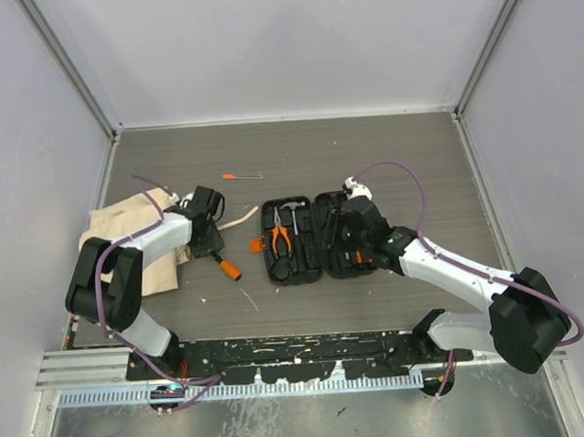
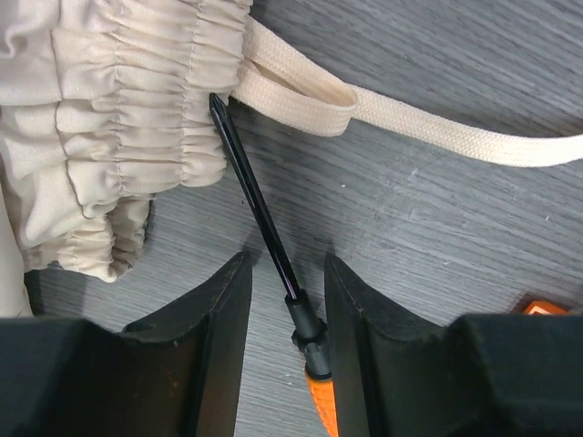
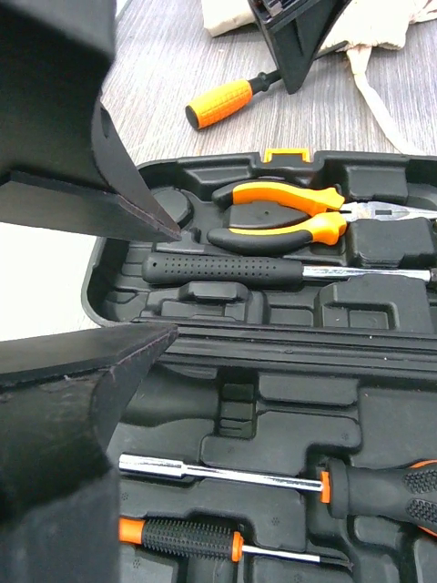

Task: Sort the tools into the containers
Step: Pick up the screwdriver from the center of the board.

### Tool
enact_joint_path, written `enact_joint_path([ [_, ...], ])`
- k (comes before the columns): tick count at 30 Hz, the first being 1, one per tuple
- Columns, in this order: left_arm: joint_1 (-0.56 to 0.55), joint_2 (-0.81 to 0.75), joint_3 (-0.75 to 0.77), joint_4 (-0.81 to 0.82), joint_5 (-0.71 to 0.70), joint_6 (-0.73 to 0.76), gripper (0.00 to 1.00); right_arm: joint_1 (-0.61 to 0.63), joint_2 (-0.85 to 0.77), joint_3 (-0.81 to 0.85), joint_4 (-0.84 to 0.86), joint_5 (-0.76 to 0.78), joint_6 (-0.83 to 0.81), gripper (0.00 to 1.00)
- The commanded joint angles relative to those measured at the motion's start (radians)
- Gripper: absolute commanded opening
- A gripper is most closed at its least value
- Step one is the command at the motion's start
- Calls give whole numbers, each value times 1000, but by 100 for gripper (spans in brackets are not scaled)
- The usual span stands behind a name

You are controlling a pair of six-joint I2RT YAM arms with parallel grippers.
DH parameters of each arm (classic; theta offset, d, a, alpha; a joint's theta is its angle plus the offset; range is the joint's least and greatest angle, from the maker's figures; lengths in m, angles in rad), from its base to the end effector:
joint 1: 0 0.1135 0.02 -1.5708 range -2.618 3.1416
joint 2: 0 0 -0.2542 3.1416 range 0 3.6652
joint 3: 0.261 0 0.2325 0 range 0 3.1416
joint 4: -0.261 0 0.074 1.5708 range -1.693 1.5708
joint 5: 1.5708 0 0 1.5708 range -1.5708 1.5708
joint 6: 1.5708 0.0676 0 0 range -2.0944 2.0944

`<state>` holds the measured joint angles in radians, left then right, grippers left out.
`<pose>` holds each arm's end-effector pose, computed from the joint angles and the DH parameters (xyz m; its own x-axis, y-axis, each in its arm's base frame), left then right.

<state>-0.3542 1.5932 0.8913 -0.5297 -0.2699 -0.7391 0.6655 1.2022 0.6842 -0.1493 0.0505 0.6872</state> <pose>0.2710 -0.0810 0.1372 -0.8228 -0.3879 -0.4153 -0.4102 0.9112 -0.0383 0.2101 0.1606 0.2040 -0.7477 0.2185 -0.6270 -0.1438 0.8686 0.4742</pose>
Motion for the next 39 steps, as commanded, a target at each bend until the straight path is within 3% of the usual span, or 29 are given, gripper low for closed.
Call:
enact_joint_path([
  [1,20,12,5,47,3,18,38,-3,0,13,52,-7,8,46],
  [12,57,71,3,93,31,41,30,-3,-17,-2,52,0,18,45],
  [23,66,50,11,94,46,61,1,-3,-45,-6,59,14,12,45],
  [32,55,-130,-1,52,108,54,0,-3,-62,-2,58,2,-2,47],
  [39,-29,-266,5,23,128,20,0,-4,-74,-18,98,-67,-21,51],
])
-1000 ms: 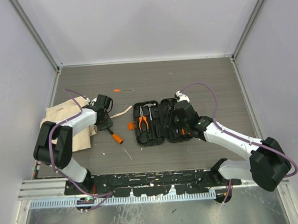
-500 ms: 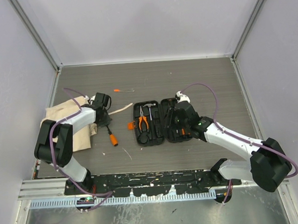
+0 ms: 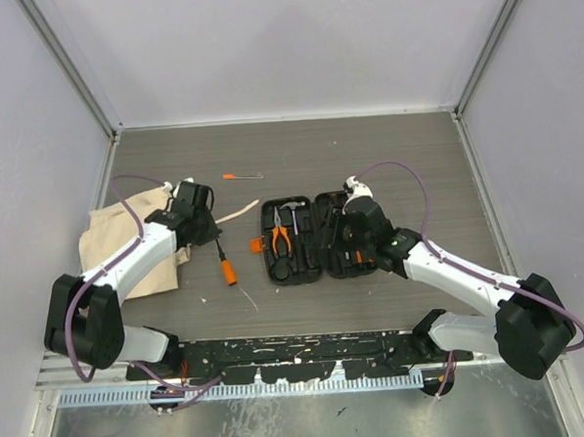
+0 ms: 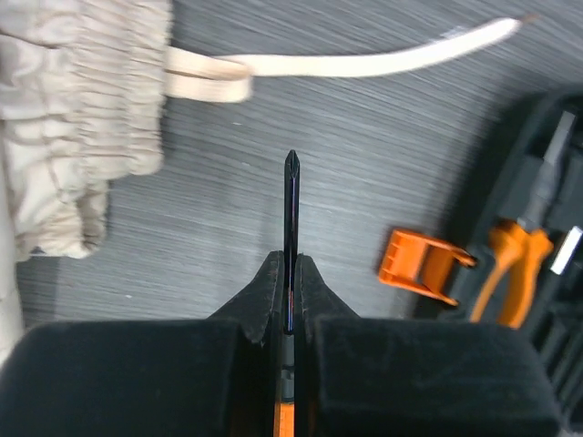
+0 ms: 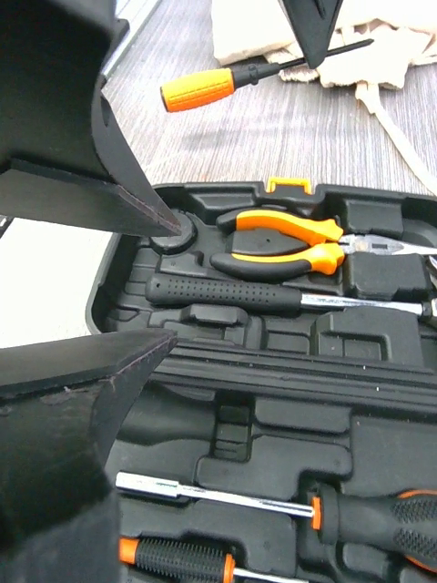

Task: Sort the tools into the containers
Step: Pick up the screwdriver from the center of the board.

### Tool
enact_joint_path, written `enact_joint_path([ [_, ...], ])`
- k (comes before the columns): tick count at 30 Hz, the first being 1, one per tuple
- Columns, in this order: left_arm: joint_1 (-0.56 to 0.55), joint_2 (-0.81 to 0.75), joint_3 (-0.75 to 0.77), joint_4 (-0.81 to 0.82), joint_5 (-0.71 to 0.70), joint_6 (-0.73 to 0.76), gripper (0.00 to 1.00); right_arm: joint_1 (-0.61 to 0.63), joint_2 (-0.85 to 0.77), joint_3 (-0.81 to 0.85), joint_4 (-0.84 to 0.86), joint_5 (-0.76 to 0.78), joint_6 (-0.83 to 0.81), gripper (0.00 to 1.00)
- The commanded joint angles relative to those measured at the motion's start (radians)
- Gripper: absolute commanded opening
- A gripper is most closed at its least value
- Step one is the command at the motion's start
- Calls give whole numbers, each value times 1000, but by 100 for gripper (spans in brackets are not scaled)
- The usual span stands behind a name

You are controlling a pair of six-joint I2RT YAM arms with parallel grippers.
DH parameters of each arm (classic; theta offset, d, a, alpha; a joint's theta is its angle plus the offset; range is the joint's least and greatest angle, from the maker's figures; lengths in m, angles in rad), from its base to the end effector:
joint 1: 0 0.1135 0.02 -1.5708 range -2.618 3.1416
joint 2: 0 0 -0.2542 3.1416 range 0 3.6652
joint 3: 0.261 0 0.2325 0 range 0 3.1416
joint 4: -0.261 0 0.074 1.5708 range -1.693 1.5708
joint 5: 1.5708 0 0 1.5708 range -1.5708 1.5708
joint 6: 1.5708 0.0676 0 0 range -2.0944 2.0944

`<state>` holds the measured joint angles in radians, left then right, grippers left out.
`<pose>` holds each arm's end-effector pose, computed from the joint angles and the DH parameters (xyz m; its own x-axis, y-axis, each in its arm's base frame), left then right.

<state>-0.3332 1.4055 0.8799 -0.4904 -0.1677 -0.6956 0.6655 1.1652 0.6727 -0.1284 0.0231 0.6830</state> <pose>0.2651 -0.0798 0.1839 -0.7701 -0.4021 -0.4953 -0.3310 0.9155 -0.2287 0.2064 0.1600 0.2114 -0.7352 0.2250 -0.6394 -0.1785 0.8457 0.5029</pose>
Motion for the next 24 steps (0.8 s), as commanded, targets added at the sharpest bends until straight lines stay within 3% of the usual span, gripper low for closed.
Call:
enact_joint_path([
  [1,-68,-89,21,-17,29,-28,0,-3,-41,-12,88,-50,-15,54],
  [8,-179,-102,99,-23,20,-51,0,-3,-81,-60,175,-119,-7,57],
  [24,-413,87,313,31,50,-130,0,-4,-79,-126,378,-308,8,63],
])
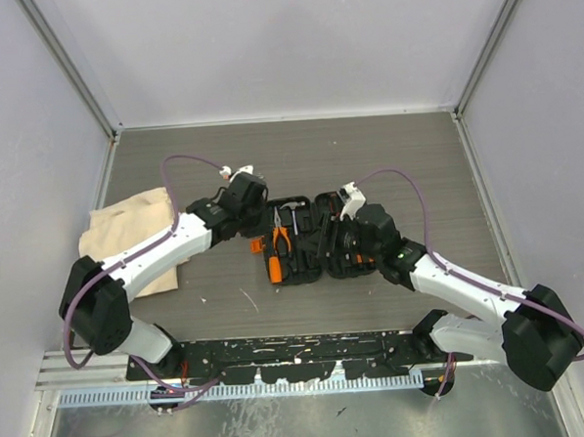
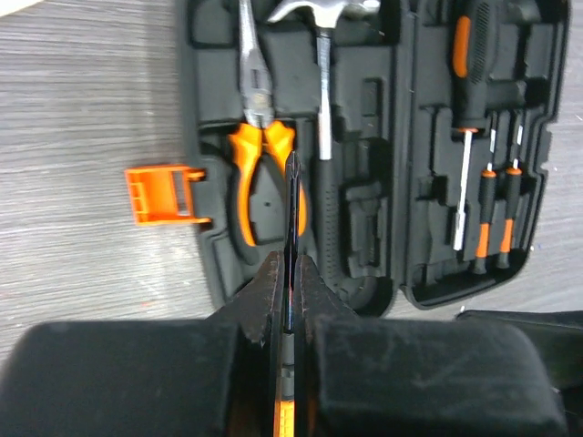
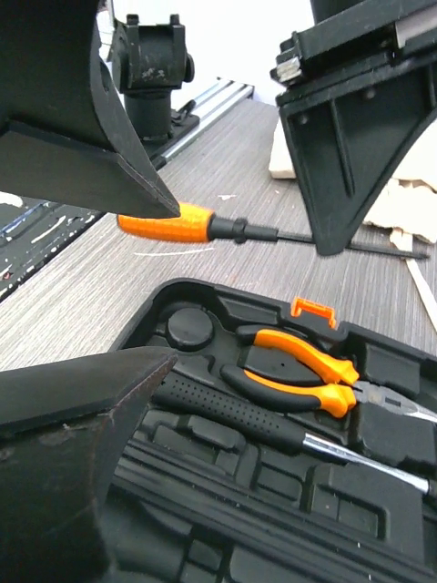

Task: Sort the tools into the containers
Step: Pick up the screwdriver from the center of the board.

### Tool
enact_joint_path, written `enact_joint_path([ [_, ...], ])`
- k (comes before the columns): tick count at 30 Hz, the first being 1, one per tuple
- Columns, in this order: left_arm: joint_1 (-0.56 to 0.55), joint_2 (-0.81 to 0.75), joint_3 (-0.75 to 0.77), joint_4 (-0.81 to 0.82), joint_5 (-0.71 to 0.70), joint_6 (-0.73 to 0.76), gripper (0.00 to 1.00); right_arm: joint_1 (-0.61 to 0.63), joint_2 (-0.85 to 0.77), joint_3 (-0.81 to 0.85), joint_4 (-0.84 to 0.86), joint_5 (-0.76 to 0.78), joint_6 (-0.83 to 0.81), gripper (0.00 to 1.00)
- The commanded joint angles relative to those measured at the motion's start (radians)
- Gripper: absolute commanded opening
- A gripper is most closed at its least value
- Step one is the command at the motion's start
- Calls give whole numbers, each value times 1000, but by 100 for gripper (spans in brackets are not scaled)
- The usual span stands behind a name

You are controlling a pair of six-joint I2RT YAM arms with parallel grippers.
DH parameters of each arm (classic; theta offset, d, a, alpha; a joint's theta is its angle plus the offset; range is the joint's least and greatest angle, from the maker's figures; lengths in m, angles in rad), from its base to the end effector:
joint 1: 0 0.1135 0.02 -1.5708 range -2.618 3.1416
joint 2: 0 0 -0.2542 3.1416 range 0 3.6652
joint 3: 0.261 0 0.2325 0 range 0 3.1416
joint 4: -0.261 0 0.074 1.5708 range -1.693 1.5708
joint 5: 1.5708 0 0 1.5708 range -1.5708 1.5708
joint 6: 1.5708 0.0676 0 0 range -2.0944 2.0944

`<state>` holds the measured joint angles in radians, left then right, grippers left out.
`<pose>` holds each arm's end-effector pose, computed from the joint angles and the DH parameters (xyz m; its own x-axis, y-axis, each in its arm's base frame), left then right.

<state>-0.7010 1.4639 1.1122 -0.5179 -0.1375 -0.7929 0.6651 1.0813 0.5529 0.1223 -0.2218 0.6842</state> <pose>0.2470 -0.1963 0.2375 -0.8168 -0.2340 -0.5274 -0.0150 0.9223 -0.3861 0.1901 0.1680 0.2211 -0.7219 0.2174 -0.6570 -0.3933 0.6523 0.6480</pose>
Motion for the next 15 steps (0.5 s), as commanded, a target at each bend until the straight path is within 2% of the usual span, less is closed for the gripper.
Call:
enact_joint_path([
  [1,-57,42,96,62,23,-36,0,-3,13,-8,137,-68,13,63],
  [8,-115,115,175,79,19,-52,0,-3,77,-10,195,-120,52,64],
  [15,-132,140,219,84,6,-52,0,-2,118,0,153,-120,58,62],
])
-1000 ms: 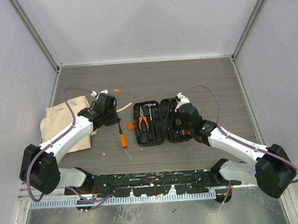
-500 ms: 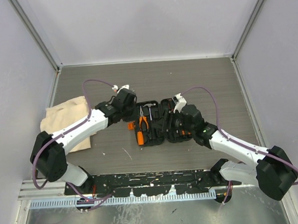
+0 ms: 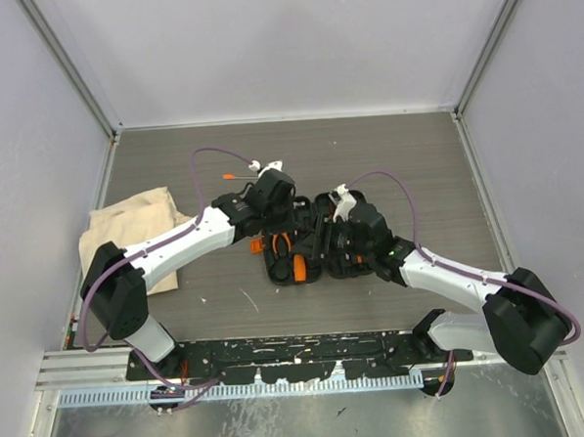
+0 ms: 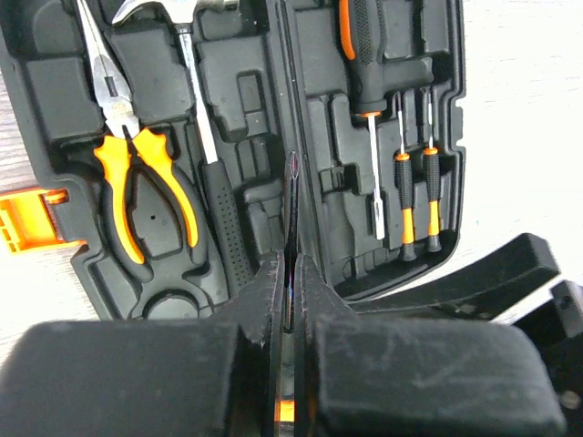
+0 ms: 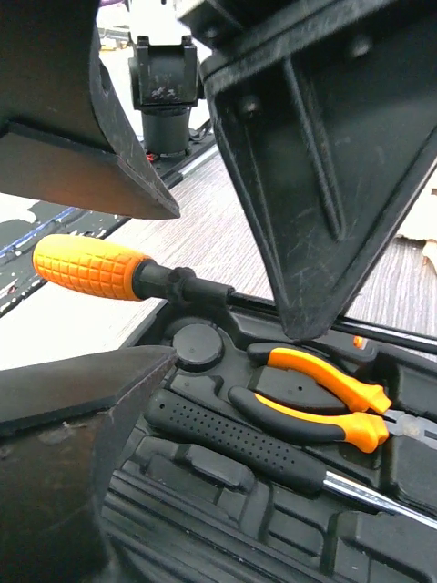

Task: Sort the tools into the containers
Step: Pick up the screwdriver from the center of the board.

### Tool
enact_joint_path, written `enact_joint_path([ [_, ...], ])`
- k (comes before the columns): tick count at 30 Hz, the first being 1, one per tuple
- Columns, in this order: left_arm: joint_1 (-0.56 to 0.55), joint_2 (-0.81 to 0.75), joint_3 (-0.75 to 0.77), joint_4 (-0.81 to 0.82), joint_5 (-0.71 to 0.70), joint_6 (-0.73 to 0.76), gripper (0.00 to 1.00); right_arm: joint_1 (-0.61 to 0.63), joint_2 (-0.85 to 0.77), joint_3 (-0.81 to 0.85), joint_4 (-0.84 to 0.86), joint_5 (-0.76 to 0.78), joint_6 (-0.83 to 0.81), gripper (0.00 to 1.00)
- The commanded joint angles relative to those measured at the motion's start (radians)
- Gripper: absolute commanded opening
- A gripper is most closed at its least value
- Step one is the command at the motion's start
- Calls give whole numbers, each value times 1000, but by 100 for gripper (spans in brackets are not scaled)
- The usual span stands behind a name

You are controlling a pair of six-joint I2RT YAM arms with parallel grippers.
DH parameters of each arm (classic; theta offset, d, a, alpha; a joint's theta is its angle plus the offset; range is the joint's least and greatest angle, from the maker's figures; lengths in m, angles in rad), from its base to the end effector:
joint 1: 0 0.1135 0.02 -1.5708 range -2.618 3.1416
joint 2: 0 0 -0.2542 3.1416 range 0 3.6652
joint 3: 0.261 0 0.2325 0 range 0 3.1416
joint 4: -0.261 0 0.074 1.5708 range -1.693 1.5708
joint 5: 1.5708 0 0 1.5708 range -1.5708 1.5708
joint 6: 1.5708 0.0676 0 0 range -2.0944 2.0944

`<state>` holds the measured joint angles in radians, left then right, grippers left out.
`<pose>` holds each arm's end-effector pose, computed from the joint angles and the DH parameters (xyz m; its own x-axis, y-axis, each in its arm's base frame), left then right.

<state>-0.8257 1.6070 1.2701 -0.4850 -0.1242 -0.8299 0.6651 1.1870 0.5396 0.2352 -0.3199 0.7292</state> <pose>0.2483 -0.2568 0.2466 -0.8312 -0.1788 -0.5265 0.0873 0.8932 -0.4411 0.1968 0.1814 0.2062 -0.7764 0.1948 -0.5993 -0.3959 0.5891 0.7044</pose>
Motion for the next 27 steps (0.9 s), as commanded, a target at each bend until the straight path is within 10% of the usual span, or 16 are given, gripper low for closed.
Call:
enact_joint_path([
  [1,-7,-4,63,54,-10,-15,0,-3,18,14,35,-26,13,62],
  [16,-11,-20,60,84,-28,-12,0,-3,35,40,-14,-14,26,26],
  [27,-7,-117,45,51,-101,79,46,-11,-22,161,-367,286,-60,18],
])
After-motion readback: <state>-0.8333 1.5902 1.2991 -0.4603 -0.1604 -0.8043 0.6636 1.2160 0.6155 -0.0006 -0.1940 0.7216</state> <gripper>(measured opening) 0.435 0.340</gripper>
